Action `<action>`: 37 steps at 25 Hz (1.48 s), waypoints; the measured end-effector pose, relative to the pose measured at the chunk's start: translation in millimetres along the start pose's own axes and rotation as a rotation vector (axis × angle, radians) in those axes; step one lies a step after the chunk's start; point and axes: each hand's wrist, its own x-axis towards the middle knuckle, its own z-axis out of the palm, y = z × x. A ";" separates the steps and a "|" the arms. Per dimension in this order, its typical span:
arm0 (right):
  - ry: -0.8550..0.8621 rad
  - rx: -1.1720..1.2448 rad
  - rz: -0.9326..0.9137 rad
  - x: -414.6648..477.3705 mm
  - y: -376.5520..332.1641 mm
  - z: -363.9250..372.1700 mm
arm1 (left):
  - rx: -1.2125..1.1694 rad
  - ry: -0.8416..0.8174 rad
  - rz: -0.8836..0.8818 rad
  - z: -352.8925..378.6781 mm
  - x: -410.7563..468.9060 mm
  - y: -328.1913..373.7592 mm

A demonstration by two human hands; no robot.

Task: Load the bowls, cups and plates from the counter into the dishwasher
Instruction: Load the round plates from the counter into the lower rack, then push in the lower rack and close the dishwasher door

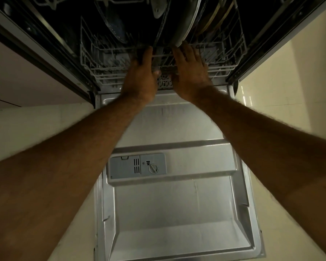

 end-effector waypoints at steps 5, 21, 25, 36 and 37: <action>-0.023 0.003 0.021 -81.2 -11.6 0.8 | 0.132 0.016 0.108 16.6 -81.2 -9.6; -0.407 0.058 0.143 -423.4 -46.8 44.0 | 0.222 -0.351 0.011 87.8 -409.2 -39.7; -0.386 0.168 0.205 -509.5 -45.1 67.4 | 0.189 -0.278 -0.009 131.6 -501.9 -43.9; 0.195 1.917 1.774 -582.7 -55.2 155.3 | -1.795 0.233 -1.484 214.8 -549.0 -49.9; 0.269 1.986 1.767 -578.1 -53.8 161.6 | -1.881 0.294 -1.465 219.1 -545.5 -56.2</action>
